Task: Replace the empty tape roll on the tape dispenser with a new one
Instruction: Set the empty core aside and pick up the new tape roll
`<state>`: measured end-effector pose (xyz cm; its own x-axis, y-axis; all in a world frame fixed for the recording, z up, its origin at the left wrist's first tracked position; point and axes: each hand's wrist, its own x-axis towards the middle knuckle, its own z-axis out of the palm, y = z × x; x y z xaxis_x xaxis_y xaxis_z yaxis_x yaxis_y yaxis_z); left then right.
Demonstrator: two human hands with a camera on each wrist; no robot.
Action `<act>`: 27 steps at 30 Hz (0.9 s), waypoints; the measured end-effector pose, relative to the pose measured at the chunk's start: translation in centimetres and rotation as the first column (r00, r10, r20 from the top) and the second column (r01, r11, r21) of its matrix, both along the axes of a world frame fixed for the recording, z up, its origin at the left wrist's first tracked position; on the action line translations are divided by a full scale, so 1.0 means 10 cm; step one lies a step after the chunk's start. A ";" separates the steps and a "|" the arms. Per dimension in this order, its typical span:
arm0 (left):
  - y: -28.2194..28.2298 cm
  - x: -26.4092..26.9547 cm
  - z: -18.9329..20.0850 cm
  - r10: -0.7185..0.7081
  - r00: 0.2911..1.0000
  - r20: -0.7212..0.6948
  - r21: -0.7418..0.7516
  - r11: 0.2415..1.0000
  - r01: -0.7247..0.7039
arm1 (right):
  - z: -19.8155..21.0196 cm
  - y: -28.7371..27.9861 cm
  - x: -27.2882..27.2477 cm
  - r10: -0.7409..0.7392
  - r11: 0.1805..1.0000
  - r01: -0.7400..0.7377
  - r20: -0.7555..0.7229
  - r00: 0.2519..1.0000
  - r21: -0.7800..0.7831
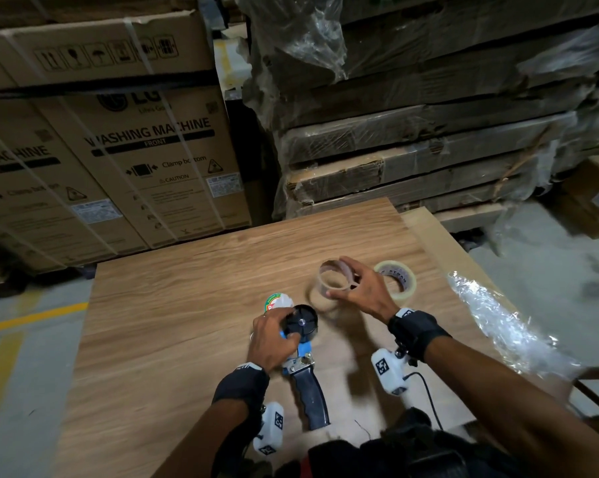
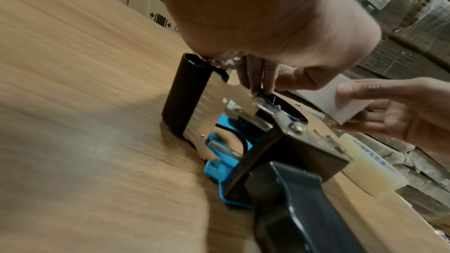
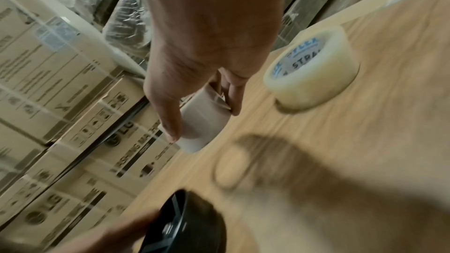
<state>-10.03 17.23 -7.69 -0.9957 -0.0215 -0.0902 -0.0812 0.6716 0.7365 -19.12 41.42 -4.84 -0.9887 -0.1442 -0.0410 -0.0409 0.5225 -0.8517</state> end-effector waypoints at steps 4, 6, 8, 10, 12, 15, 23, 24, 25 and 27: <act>-0.01 -0.04 -0.05 0.016 1.000 -0.004 0.028 0.999 -0.016 | 0.03 0.22 -0.35 -0.087 0.995 0.087 -0.012 0.996 0.041; -0.02 -0.04 -0.11 0.025 1.000 -0.001 0.025 0.999 -0.025 | 0.02 0.30 -0.53 -0.139 0.989 0.139 -0.003 0.990 0.057; -0.03 -0.05 -0.18 0.027 1.000 0.008 0.014 1.000 -0.027 | 0.02 0.38 -0.71 -0.176 0.981 0.175 0.008 0.984 0.083; -0.05 -0.05 -0.26 0.031 0.999 0.023 0.006 0.999 -0.031 | 0.00 0.44 -0.87 -0.196 0.976 0.193 0.019 0.980 0.105; -0.06 -0.05 -0.33 0.041 0.999 0.025 0.008 0.999 -0.041 | -0.04 0.50 -1.03 -0.222 0.970 0.216 0.040 0.974 0.116; -0.04 -0.05 -0.34 0.059 0.998 -0.007 0.017 0.998 -0.059 | -0.13 0.57 -1.27 -0.264 0.956 0.251 0.076 0.961 0.152; -0.01 -0.04 -0.35 0.118 0.992 -0.045 0.029 0.993 -0.117 | -0.31 0.67 -1.70 -0.245 0.951 0.205 0.165 0.955 0.230; -0.01 -0.05 -0.35 0.117 0.992 -0.046 0.029 0.993 -0.116 | -0.33 0.68 -1.72 -0.241 0.952 0.198 0.169 0.956 0.234; 0.00 -0.05 -0.35 0.116 0.992 -0.052 0.028 0.993 -0.115 | -0.34 0.68 -1.74 -0.235 0.952 0.191 0.172 0.957 0.239; 0.01 -0.05 -0.35 0.116 0.991 -0.068 0.024 0.993 -0.114 | -0.36 0.68 -1.74 -0.227 0.952 0.178 0.179 0.957 0.250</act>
